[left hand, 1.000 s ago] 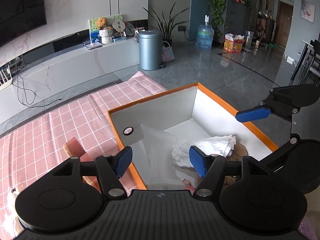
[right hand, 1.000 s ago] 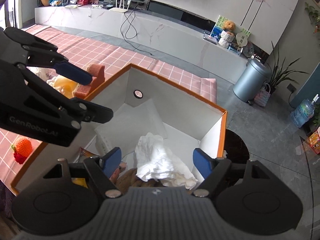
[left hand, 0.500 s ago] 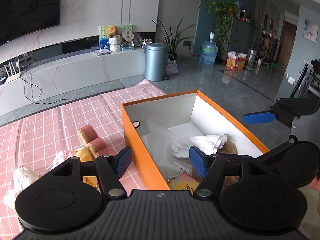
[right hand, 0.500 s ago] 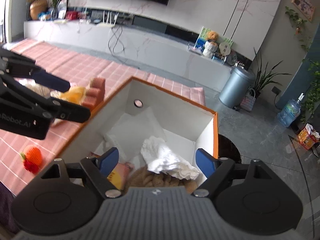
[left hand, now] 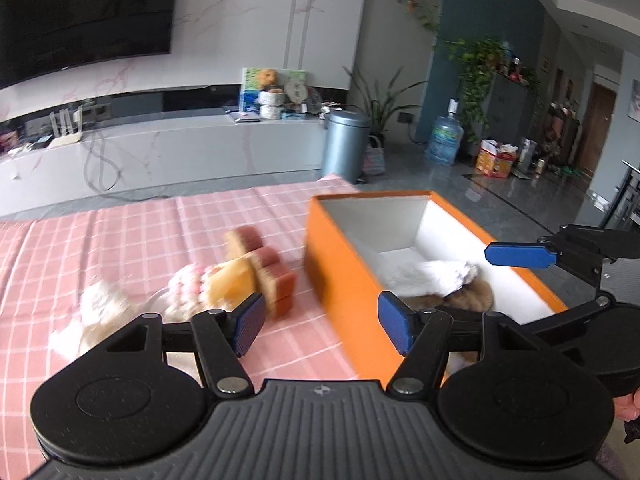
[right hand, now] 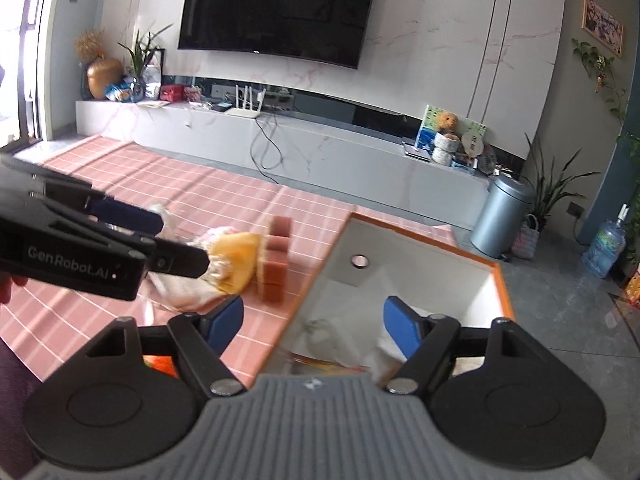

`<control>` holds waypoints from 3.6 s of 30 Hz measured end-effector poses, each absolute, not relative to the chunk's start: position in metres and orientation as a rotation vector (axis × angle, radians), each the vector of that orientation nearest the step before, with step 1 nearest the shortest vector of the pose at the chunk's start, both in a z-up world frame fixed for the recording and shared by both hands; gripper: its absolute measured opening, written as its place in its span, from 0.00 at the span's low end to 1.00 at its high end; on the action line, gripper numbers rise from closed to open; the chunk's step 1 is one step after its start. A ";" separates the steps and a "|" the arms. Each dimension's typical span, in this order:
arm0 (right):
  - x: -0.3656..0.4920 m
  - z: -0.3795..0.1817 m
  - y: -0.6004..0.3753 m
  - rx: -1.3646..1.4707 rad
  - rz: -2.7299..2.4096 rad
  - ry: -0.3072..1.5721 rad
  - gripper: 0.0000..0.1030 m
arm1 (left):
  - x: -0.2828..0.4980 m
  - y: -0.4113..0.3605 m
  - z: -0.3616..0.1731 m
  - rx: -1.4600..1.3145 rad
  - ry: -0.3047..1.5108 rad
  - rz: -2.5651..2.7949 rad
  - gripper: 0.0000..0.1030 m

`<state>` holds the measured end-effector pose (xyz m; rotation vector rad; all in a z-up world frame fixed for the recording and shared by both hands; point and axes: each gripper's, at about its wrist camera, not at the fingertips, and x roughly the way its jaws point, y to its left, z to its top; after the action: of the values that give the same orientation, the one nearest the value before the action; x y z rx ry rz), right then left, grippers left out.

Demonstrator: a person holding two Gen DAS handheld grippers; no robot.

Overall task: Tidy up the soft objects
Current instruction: 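Open both tools to drop the bag and tissue into the box, withdraw, then grasp the orange crocheted strawberry with the right tool while the left grasps the yellow cloth, then lift and carry the strawberry and yellow cloth with both tools over the box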

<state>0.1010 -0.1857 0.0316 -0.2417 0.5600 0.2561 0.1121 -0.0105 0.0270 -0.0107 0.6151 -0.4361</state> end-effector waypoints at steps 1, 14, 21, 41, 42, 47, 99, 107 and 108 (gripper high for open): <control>0.100 0.030 -0.181 -0.237 0.260 0.558 0.71 | 0.111 -0.005 0.025 -0.017 0.620 -0.426 0.72; 0.091 -0.003 -0.118 -0.223 0.330 0.551 0.58 | 0.084 0.055 -0.019 -0.099 0.647 -0.229 0.33; 0.096 -0.034 -0.098 -0.208 0.367 0.623 0.53 | 0.074 0.084 -0.043 -0.161 0.704 -0.207 0.28; 0.119 -0.082 -0.090 -0.187 0.405 0.782 0.42 | 0.079 0.080 -0.068 -0.140 0.738 -0.275 0.28; 0.120 -0.084 -0.090 -0.182 0.409 0.790 0.41 | 0.080 0.080 -0.069 -0.141 0.741 -0.275 0.28; 0.124 -0.083 -0.092 -0.165 0.420 0.787 0.38 | 0.082 0.078 -0.070 -0.136 0.740 -0.278 0.28; 0.241 -0.010 -0.156 -0.212 0.380 0.695 0.38 | 0.231 0.006 -0.043 0.243 0.599 -0.510 0.02; 0.221 0.015 -0.162 -0.154 0.391 0.651 0.38 | 0.203 0.010 0.000 0.234 0.519 -0.499 0.02; 0.217 0.018 -0.164 -0.150 0.390 0.645 0.38 | 0.199 0.010 0.005 0.229 0.509 -0.502 0.02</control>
<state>0.2167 -0.1641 0.0178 -0.1503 0.6447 0.3896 0.1993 0.0100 0.0053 0.2287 0.5094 -0.5019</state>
